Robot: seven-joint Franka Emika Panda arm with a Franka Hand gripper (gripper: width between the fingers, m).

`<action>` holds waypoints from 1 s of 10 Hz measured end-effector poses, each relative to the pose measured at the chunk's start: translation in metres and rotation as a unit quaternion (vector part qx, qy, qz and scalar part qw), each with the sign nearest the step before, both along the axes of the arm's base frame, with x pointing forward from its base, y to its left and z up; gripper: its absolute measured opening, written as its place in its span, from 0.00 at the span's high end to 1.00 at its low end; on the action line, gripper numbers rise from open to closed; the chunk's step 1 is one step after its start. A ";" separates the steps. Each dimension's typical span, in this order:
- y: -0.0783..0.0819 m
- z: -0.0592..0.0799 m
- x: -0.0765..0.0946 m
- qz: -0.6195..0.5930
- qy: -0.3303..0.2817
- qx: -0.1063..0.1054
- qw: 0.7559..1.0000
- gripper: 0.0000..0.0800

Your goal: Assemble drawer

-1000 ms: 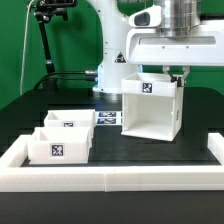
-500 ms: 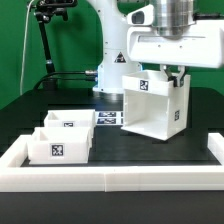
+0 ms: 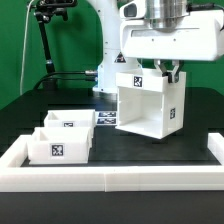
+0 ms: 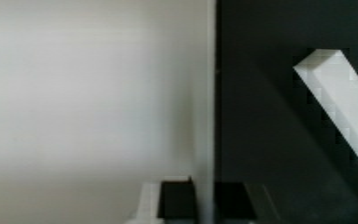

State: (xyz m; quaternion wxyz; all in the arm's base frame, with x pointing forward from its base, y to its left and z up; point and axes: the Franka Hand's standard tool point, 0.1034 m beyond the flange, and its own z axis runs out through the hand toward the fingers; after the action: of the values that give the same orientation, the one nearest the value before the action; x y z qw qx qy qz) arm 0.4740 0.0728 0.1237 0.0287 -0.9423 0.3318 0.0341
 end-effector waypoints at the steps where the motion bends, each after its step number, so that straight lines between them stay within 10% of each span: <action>1: 0.000 -0.001 0.000 0.000 0.001 0.000 1.000 0.95; 10: -0.007 -0.007 0.026 -0.096 0.003 0.027 0.995 0.95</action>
Offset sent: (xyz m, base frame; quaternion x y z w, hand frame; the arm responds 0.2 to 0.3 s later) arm 0.0164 -0.0074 0.0044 0.0207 -0.0015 0.1481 0.9888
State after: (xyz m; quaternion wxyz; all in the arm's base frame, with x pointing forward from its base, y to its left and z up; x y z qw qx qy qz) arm 0.4998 0.0660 0.1168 0.0568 -0.9048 0.4199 0.0429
